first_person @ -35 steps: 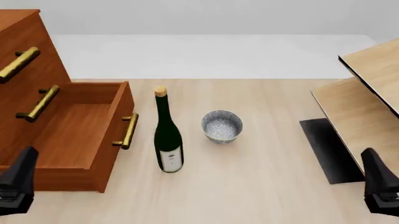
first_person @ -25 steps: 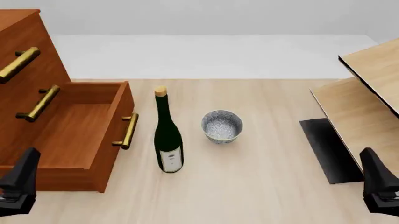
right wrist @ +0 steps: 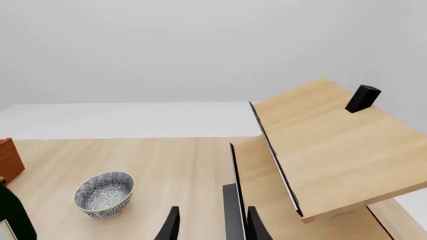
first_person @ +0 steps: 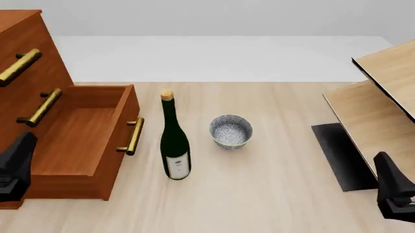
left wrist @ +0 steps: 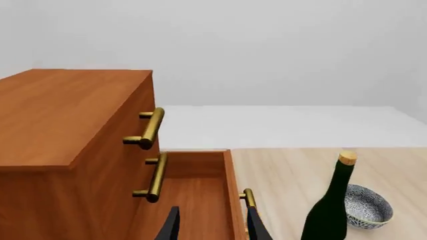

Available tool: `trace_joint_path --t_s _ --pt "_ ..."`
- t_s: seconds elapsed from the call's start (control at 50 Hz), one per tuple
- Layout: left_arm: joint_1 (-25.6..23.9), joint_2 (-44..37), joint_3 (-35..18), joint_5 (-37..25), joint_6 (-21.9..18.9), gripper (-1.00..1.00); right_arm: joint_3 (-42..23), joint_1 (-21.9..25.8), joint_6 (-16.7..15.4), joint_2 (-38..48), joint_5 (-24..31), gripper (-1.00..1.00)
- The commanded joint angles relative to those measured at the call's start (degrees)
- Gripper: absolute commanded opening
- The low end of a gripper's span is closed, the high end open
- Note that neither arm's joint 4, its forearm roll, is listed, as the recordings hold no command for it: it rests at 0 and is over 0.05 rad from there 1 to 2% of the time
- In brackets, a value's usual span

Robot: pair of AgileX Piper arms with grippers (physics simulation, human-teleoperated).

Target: Close the bottom drawer of the cabinet and open the top drawer.

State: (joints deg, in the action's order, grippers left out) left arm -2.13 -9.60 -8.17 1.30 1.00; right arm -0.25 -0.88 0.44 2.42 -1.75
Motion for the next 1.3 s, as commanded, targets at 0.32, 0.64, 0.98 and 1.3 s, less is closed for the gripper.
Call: trace_joint_path --t_s 0.32,0.64,0.98,1.3 --pt "-8.1 -30.1 -20.9 -8.7 9.2 1.00 0.0 0.3 0.4 0.2 -0.1 1.00" --pt "-13.7 -39.9 -24.4 -13.9 17.2 1.00 0.1 0.4 2.0 1.1 -0.6 1.00" --pt "-20.9 -42.7 -25.3 -17.1 24.9 1.00 0.1 0.7 2.0 1.3 -0.6 1.00" --pt "-23.6 -43.8 -26.5 -19.3 26.1 1.00 0.1 1.1 2.1 1.3 -0.6 1.00"
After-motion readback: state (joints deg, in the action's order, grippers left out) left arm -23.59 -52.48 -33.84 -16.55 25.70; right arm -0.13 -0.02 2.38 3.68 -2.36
